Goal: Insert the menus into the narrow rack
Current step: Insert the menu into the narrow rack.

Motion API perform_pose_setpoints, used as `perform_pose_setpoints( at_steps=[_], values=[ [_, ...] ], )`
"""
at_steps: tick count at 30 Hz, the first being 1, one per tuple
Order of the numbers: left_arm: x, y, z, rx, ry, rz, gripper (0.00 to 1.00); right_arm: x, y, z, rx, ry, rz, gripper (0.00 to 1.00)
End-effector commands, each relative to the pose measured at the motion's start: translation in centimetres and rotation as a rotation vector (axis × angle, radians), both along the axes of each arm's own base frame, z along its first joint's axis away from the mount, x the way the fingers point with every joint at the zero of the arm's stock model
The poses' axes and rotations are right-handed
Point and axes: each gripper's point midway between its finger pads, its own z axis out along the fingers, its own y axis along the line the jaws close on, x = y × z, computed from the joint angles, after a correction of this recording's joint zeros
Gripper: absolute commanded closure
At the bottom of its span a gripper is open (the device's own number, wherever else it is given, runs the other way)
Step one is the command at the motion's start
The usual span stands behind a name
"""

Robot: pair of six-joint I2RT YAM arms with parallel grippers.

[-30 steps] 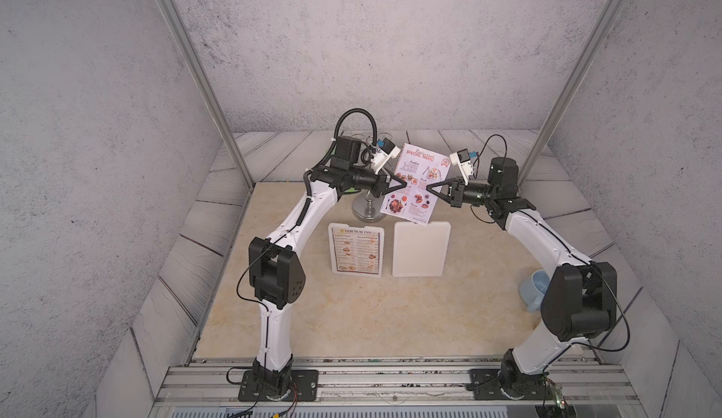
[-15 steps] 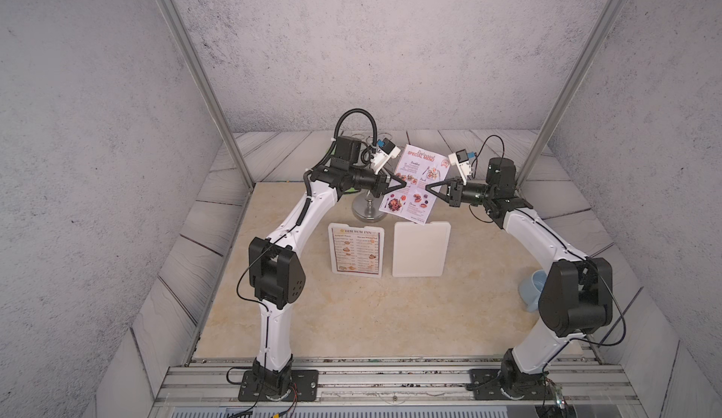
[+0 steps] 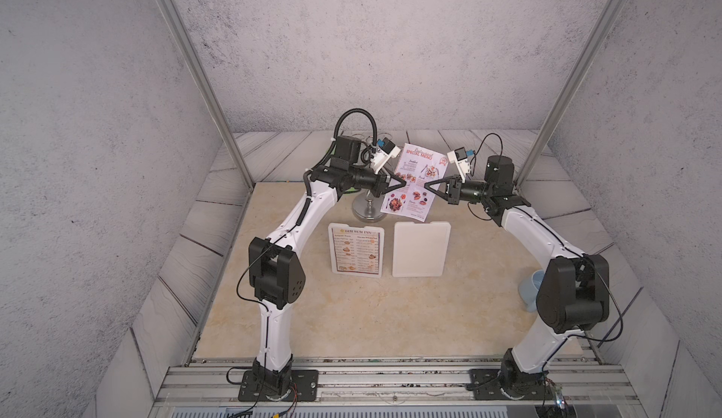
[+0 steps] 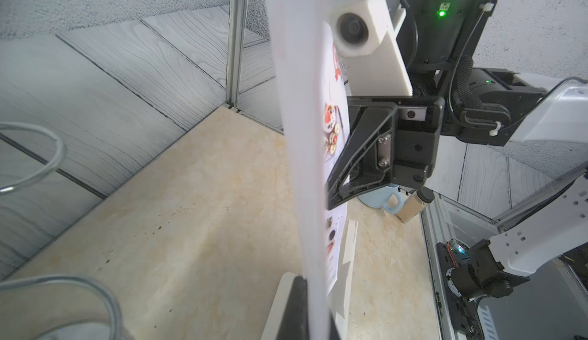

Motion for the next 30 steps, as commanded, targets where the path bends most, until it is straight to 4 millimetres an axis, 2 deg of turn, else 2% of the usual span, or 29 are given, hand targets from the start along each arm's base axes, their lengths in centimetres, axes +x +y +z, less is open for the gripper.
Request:
perform_pose_setpoints(
  at_steps=[1, 18, 30],
  values=[
    [-0.3, 0.5, 1.5, -0.012, -0.045, -0.009, 1.00, 0.7, 0.3, 0.1, 0.009, -0.009, 0.008, 0.97],
    [-0.7, 0.7, 1.5, -0.003, -0.031, -0.009, 1.00, -0.7, 0.2, 0.9, 0.011, 0.001, 0.009, 0.97],
    [-1.3, 0.9, 2.2, -0.007, -0.030, -0.014, 1.00, -1.3, 0.1, 1.3, 0.013, 0.003, 0.010, 0.97]
  ],
)
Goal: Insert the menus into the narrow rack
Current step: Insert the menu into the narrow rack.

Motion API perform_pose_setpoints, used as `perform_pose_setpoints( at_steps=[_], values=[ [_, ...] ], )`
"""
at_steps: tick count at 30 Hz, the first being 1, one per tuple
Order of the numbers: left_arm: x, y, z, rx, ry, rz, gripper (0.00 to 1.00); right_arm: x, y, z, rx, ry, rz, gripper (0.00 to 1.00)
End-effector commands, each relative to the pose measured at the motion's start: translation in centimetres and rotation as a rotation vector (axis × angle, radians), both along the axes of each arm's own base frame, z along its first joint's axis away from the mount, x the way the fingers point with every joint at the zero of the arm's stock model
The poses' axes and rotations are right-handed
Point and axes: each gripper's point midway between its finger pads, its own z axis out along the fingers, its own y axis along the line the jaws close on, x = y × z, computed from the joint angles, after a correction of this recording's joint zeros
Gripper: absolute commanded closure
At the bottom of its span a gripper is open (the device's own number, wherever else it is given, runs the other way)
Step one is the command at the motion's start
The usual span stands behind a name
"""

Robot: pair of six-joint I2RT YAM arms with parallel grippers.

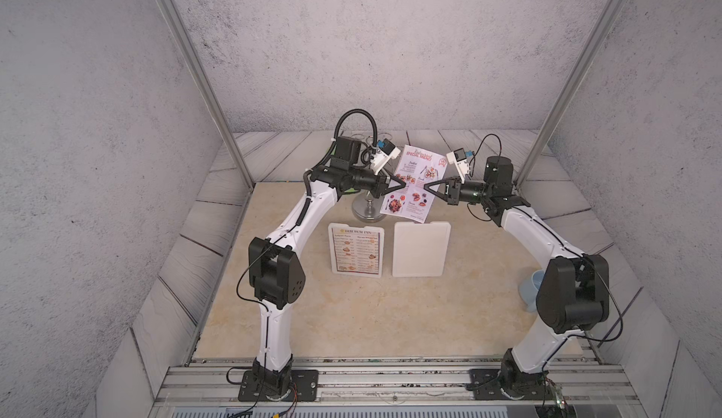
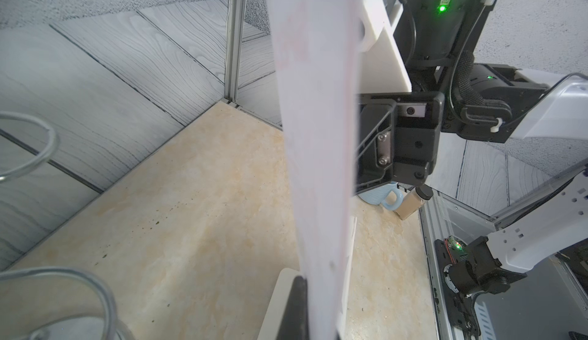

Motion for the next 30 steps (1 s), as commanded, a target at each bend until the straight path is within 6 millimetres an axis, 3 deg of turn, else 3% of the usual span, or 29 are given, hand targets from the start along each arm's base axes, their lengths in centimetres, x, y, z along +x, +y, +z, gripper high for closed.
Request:
perform_pose_setpoints(
  at_steps=[1, 30],
  values=[
    [-1.1, 0.8, 2.6, -0.019, -0.043, -0.010, 1.00, -1.2, 0.1, 1.6, 0.010, -0.032, 0.011, 0.97],
    [-2.1, 0.8, 3.1, -0.034, -0.027, -0.043, 1.00, -2.8, -0.1, 1.8, 0.000, -0.047, 0.023, 0.98]
  ],
)
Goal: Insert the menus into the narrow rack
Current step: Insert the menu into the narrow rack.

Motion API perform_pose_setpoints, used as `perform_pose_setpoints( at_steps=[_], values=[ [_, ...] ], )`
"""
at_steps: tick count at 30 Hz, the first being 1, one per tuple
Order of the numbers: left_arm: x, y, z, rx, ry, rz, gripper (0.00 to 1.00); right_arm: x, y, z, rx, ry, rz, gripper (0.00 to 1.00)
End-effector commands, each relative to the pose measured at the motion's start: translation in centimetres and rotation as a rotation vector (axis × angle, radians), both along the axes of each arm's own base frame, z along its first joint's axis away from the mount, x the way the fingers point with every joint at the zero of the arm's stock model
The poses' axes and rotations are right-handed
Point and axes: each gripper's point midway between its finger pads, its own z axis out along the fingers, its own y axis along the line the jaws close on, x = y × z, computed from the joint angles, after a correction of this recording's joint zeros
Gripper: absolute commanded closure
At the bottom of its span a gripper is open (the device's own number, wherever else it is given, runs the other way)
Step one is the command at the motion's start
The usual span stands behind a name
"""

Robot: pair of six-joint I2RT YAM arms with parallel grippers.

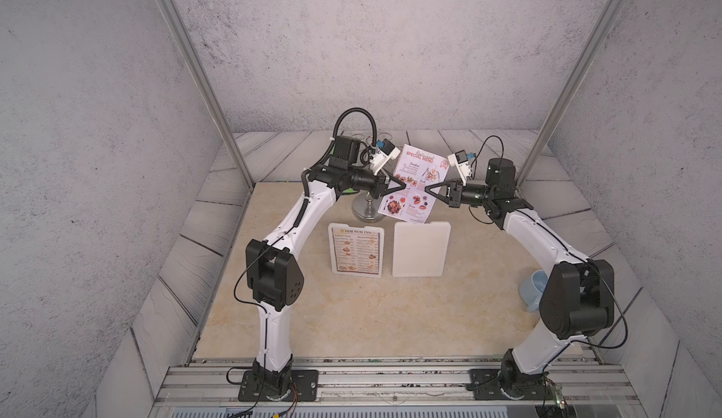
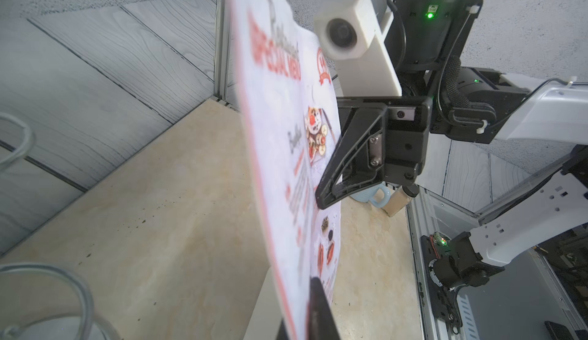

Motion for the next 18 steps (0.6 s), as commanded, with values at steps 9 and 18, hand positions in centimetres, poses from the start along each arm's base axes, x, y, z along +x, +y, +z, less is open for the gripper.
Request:
perform_pose_setpoints(
  at_steps=[9, 18],
  values=[
    [-0.6, 0.5, 1.9, -0.022, -0.047, -0.012, 1.00, -1.5, 0.0, 1.3, 0.001, -0.045, 0.018, 0.98],
    [-0.3, 0.5, 1.1, -0.008, -0.046, -0.004, 1.00, -1.2, 0.0, 1.2, 0.000, -0.044, 0.016, 0.98]
  ],
)
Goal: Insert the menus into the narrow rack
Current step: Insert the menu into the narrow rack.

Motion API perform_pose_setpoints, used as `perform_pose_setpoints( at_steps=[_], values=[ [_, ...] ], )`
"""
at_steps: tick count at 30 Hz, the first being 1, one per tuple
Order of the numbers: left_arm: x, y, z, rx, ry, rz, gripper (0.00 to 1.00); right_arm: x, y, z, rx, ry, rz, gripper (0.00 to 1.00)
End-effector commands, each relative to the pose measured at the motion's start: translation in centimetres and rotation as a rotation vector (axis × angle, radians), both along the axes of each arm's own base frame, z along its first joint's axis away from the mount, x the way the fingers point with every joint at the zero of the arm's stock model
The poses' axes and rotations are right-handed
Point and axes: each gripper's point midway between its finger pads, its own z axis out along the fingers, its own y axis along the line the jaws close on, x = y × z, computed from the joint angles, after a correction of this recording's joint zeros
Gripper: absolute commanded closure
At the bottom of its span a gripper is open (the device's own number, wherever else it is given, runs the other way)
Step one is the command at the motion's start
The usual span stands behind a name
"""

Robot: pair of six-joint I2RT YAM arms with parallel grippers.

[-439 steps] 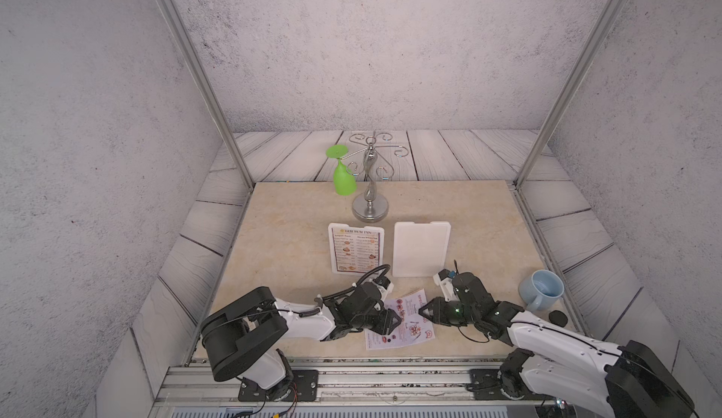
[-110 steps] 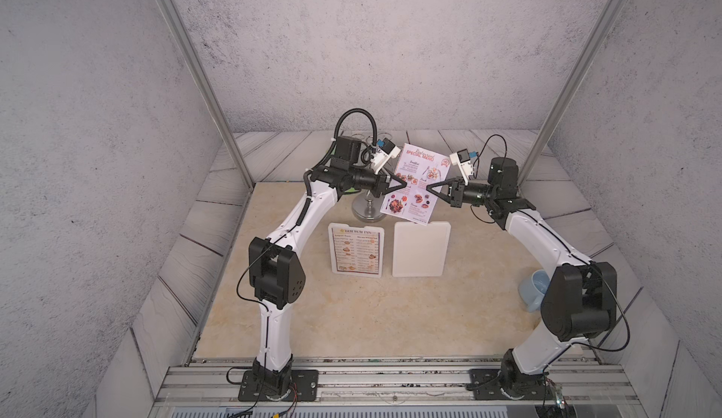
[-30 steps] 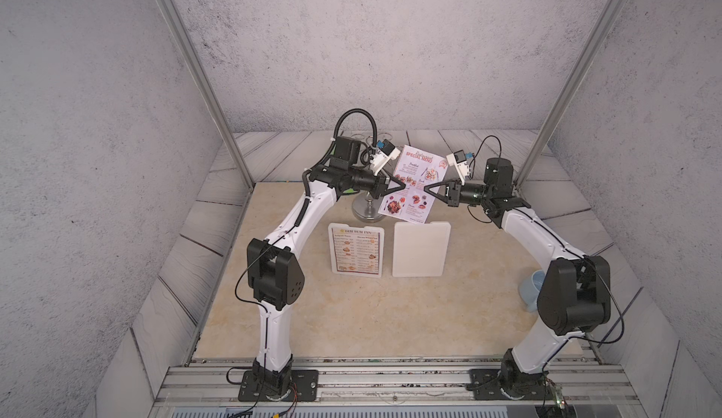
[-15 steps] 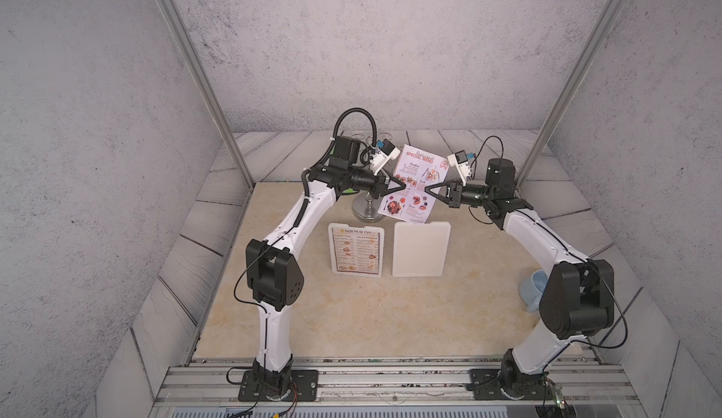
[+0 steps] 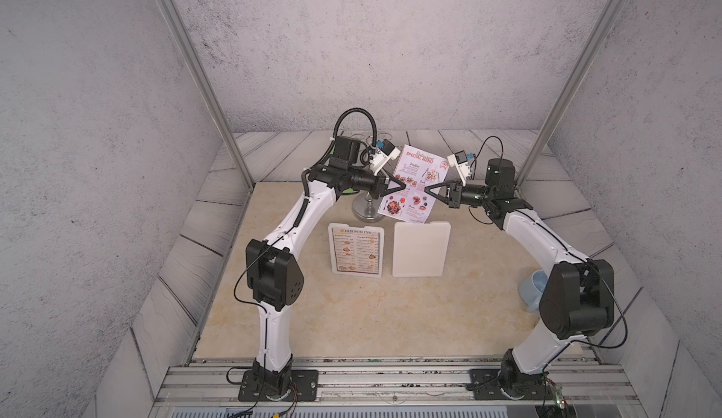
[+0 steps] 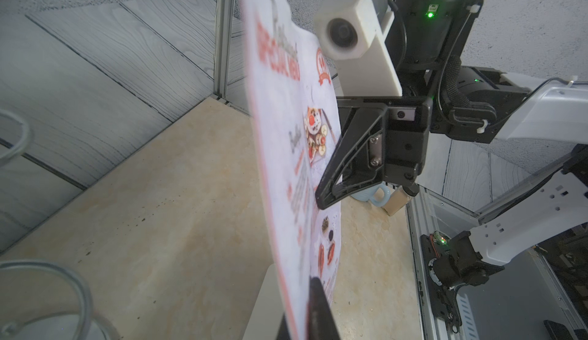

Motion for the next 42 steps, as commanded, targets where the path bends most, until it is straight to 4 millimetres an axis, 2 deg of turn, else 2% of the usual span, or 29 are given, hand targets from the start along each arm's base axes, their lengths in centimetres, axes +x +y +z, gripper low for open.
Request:
perform_pose_setpoints(
  at_steps=[1, 42],
  values=[
    [-0.2, 0.5, 1.1, -0.010, -0.045, -0.003, 1.00, -1.1, 0.0, 1.3, 0.002, -0.040, 0.014, 0.98],
    [2.7, -0.4, -0.7, 0.042, -0.080, 0.110, 1.00, 0.0, -0.3, 1.0, -0.040, -0.035, -0.026, 0.99]
  ],
)
